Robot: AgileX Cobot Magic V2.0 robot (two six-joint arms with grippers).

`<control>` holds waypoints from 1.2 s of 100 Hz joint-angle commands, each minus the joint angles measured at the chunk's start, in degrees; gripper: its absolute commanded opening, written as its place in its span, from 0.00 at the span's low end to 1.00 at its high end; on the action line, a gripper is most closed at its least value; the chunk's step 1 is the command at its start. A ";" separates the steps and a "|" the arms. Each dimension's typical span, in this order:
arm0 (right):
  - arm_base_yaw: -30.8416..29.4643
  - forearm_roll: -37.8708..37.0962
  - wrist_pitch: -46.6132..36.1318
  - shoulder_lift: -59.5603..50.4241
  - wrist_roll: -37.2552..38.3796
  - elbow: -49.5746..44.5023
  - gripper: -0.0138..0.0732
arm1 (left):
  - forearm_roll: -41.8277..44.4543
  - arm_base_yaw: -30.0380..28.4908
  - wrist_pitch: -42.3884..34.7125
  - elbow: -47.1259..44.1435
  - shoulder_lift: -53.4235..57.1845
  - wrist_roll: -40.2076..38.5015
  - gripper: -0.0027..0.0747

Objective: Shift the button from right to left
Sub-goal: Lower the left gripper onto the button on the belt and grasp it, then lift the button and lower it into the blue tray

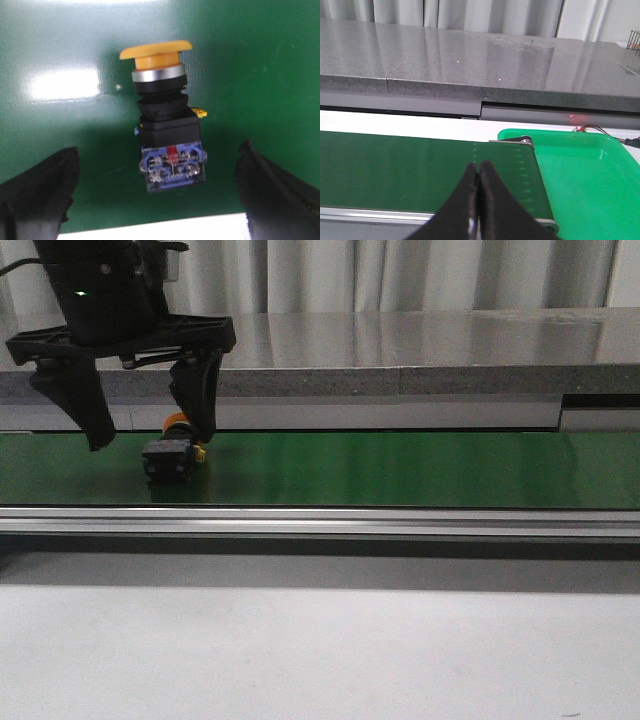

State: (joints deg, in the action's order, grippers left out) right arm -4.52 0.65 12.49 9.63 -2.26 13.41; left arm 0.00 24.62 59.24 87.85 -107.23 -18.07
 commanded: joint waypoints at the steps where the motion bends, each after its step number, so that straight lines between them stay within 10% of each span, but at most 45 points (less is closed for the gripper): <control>1: 0.04 -0.65 -4.03 0.41 -0.08 1.59 0.08 | 0.00 -1.16 -1.07 1.84 1.84 -0.67 0.83; 36: 0.04 -0.65 -4.03 0.41 -0.08 1.59 0.08 | 0.00 -1.95 -1.52 2.00 -0.75 -0.67 0.81; 65: 0.04 -0.65 -4.03 0.41 -0.08 1.59 0.08 | 0.59 -2.09 -1.63 2.22 -1.13 -0.67 0.42; 120: 0.04 -0.65 -4.03 0.41 -0.08 1.59 0.08 | 4.77 -11.66 3.27 4.02 8.03 3.11 0.41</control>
State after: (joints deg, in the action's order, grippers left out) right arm -4.52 0.65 12.49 9.63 -2.26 13.41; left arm 2.99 16.06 62.17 90.13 -104.24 -16.55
